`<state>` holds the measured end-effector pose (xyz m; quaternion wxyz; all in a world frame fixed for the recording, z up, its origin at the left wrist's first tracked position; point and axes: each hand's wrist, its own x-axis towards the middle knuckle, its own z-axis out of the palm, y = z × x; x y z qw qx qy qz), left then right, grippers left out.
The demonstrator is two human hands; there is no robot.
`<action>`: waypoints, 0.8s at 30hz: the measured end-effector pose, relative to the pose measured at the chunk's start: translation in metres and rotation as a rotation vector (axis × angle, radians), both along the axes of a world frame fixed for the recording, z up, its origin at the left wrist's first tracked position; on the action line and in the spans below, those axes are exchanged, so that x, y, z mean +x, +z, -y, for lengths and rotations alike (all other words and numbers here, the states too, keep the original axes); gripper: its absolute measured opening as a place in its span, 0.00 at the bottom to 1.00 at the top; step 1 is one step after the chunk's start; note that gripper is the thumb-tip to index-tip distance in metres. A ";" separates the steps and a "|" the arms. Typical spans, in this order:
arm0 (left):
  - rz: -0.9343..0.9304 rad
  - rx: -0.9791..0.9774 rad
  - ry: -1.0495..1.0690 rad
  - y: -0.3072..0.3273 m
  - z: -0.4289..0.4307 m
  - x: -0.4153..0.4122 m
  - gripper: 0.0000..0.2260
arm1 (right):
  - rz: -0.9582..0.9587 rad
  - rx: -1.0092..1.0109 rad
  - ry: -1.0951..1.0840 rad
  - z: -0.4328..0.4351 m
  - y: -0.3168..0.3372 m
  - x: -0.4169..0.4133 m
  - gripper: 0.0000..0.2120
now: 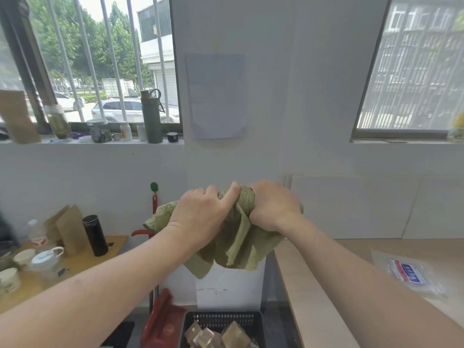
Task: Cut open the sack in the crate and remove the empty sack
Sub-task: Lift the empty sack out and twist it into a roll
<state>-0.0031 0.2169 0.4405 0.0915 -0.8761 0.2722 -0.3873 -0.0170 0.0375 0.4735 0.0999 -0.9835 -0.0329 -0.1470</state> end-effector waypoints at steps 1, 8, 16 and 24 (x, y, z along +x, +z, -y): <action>-0.039 0.015 0.000 0.003 0.001 -0.001 0.38 | 0.006 0.002 0.006 0.001 -0.003 0.001 0.07; -0.395 -0.313 -0.120 0.023 0.006 0.003 0.14 | 0.290 -0.185 0.028 0.004 -0.020 -0.002 0.24; -0.903 -0.584 -0.253 0.052 0.007 0.003 0.12 | 0.378 -0.285 0.040 0.003 -0.019 -0.010 0.42; -1.196 -0.633 -0.274 0.064 0.011 -0.015 0.07 | 0.603 -0.309 0.032 0.011 -0.018 -0.003 0.23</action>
